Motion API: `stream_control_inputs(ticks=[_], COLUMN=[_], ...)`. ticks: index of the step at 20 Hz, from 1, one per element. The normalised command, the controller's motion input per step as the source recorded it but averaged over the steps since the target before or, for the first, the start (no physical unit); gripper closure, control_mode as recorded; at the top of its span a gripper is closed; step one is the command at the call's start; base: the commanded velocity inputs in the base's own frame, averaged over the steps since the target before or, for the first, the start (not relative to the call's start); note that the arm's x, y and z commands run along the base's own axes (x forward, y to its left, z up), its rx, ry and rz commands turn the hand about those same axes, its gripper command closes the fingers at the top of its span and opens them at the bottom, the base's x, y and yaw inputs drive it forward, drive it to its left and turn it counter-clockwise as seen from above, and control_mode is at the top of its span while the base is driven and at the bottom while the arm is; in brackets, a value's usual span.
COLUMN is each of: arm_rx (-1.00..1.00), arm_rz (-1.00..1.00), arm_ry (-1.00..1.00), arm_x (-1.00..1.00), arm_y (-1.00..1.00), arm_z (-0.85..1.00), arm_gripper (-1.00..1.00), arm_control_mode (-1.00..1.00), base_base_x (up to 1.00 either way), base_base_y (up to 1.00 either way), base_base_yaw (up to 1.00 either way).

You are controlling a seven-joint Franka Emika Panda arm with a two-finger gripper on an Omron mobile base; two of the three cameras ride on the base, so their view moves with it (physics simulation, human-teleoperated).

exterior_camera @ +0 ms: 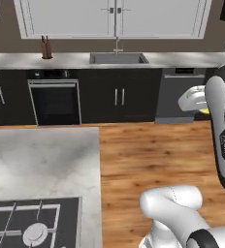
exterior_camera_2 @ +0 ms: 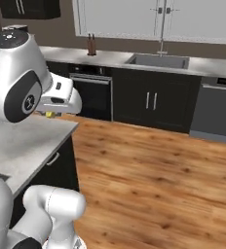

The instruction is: There is a bowl on the dining counter. Grab a lemon wedge from the fridge and place it in the bowl. Then get the liquor bottle and glass cup from the cabinet and place them next to the bowl.

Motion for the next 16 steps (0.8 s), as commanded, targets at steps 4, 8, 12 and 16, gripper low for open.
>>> stream_control_inputs(ticks=[4, 8, 12, 16], arm_rx=[0.00, 0.00, 0.00, 0.00], arm_rz=[0.00, 0.00, 0.00, 0.00], arm_ry=[0.00, 0.00, 0.00, 0.00], arm_x=[0.00, 0.00, 0.00, 0.00], arm_y=[0.00, 0.00, 0.00, 0.00], arm_z=[0.00, 0.00, 0.00, 0.00], arm_gripper=[1.00, 1.00, 1.00, 1.00], arm_control_mode=[1.00, 1.00, 1.00, 1.00], base_base_x=[1.00, 1.00, 1.00, 1.00], base_base_y=[-0.58, -0.70, -0.69, -0.54], base_base_yaw=[0.00, 0.02, 0.10, 0.28])
